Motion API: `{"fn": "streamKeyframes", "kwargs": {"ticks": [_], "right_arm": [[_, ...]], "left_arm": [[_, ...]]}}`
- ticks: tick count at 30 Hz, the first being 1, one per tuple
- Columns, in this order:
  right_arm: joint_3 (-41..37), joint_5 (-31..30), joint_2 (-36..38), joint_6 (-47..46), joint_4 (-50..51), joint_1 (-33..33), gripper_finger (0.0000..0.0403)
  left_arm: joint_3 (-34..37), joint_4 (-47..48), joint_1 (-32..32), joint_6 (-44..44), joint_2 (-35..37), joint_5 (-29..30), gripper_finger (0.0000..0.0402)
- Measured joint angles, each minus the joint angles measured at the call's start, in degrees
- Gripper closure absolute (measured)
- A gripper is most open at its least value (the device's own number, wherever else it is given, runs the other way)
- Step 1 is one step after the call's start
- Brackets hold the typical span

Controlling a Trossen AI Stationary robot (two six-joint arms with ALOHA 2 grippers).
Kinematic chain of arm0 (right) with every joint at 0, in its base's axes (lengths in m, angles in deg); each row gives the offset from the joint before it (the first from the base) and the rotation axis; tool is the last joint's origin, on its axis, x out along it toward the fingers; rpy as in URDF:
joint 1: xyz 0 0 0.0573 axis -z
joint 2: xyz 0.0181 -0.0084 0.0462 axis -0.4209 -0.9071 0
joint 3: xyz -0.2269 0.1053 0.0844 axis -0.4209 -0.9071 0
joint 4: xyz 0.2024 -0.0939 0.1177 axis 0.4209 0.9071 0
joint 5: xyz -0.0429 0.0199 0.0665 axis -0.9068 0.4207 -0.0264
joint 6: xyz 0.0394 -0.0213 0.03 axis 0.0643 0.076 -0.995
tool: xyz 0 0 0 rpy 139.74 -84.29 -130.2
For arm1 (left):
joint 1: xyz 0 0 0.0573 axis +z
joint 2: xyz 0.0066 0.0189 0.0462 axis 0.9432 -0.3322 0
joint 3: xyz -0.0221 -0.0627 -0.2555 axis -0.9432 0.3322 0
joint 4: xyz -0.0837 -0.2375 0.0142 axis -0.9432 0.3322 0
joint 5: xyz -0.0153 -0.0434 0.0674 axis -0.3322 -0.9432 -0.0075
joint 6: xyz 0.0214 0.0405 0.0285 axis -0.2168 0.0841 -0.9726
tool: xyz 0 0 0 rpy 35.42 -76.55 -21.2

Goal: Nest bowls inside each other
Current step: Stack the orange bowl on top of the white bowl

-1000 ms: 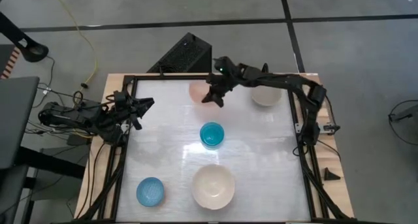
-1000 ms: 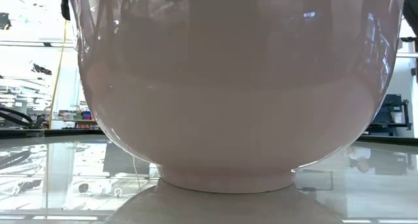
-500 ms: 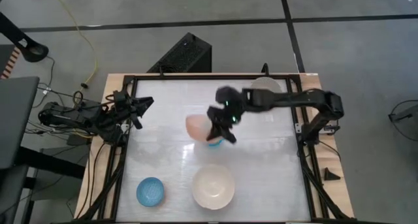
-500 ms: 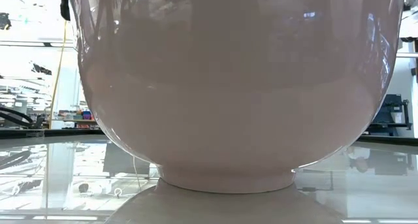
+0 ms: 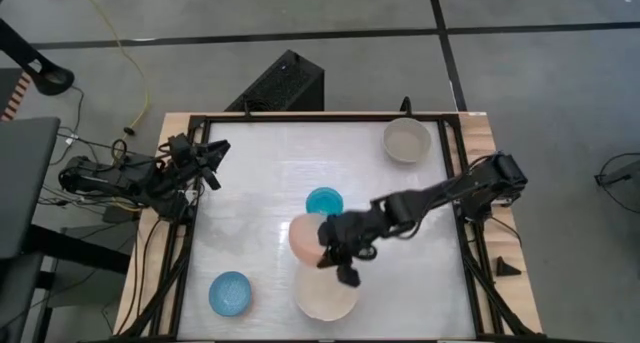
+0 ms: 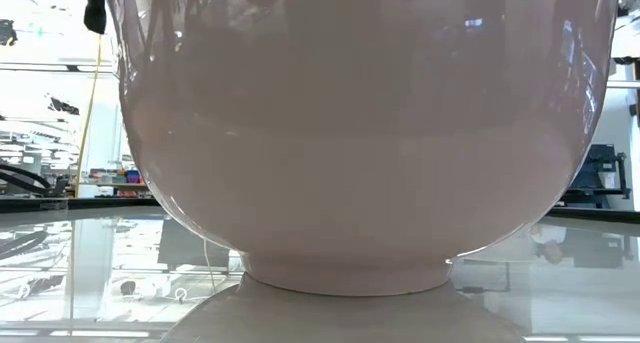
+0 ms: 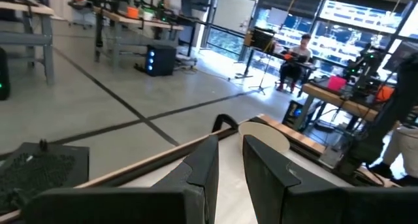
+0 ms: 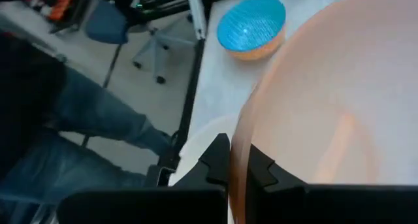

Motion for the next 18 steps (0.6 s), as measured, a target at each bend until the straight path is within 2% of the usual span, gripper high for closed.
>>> {"fn": "streamKeyframes", "kwargs": {"ticks": [5, 9, 13, 18], "right_arm": [[0.1, -4.4, -5.0, -3.6, -3.3, -4.8, 0.0372], [0.3, -4.3, -7.0, -7.8, -4.9, -8.2, 0.0372], [-0.2, -5.3, -8.5, -10.5, -0.3, -10.9, 0.0372], [0.1, -11.9, -10.4, -12.1, 4.2, -11.2, 0.0372]], "left_arm": [[0.0, 0.0, 0.0, -0.6, 0.1, -0.3, 0.0343], [0.0, 0.0, 0.0, -0.5, 0.1, -0.3, 0.0343], [0.0, 0.0, 0.0, -0.5, 0.1, -0.3, 0.0343], [0.0, 0.0, 0.0, -0.5, 0.1, -0.4, 0.0343]]}}
